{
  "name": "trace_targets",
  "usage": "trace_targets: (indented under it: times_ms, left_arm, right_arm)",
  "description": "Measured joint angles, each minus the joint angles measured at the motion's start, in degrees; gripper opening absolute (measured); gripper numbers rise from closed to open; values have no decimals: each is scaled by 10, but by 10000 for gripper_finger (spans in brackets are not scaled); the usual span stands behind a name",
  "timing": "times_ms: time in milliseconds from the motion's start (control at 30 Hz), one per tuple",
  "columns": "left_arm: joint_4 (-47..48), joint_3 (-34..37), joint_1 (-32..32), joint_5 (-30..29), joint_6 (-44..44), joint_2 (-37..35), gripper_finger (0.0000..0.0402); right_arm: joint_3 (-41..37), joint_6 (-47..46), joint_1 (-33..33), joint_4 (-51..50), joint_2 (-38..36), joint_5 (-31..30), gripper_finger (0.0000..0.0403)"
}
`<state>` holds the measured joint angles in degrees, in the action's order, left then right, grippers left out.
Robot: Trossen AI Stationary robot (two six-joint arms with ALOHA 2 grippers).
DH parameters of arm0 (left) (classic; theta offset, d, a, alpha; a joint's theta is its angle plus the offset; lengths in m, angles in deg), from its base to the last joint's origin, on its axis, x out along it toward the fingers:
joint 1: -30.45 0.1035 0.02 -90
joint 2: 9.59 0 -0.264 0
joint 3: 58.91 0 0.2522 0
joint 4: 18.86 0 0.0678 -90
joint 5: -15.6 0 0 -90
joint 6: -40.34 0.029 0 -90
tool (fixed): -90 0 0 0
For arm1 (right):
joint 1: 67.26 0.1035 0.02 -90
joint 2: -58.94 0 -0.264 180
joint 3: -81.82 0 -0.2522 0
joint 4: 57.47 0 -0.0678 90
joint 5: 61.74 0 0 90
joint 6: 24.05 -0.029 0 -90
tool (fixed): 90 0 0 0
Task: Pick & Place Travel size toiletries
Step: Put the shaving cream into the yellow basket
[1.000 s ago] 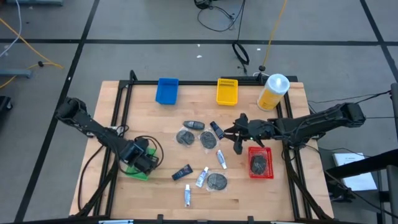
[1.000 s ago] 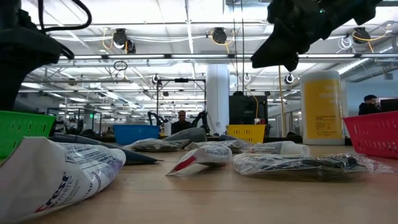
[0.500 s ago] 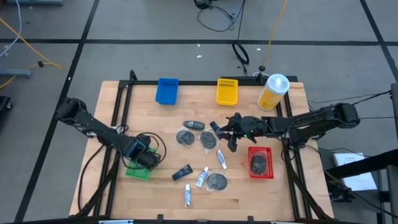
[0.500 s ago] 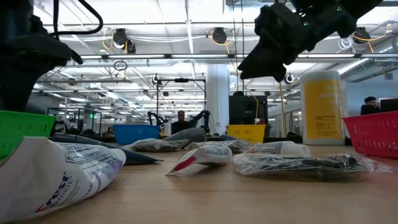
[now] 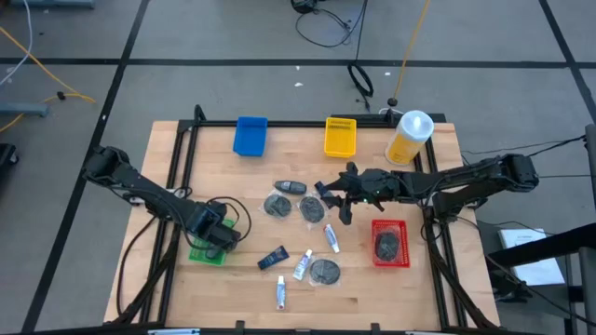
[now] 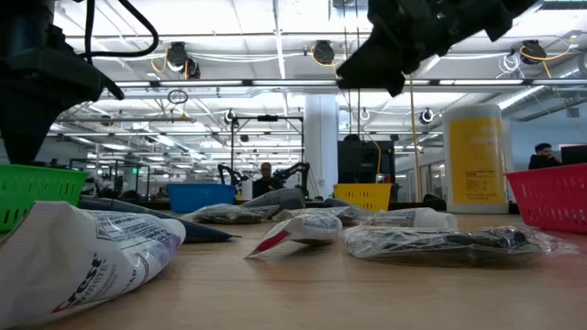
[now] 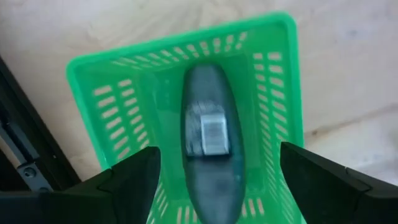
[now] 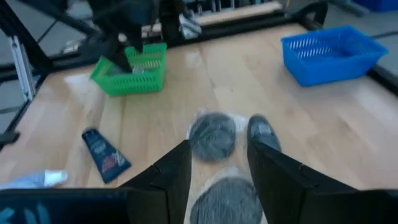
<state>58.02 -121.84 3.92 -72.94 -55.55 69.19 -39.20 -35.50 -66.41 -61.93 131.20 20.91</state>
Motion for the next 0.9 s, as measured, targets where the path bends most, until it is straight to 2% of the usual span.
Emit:
trace_targets:
  times_ms: [233, 533, 667, 900]
  left_arm:
    - [-4, 0, 0, -1, 2, -21, 306]
    - [-4, -1, 0, -65, -6, -138, 287]
    - [-11, -1, 0, -111, -5, -185, 287]
    - [-68, -1, 10, -238, 30, -238, 287]
  right_arm:
    - [53, 21, -23, -50, 4, 0, 153]
    - [167, 31, -43, -182, 84, 0, 153]
    - [171, 1, -53, -193, 109, 0, 153]
    - [171, -33, -59, -256, 147, 0, 153]
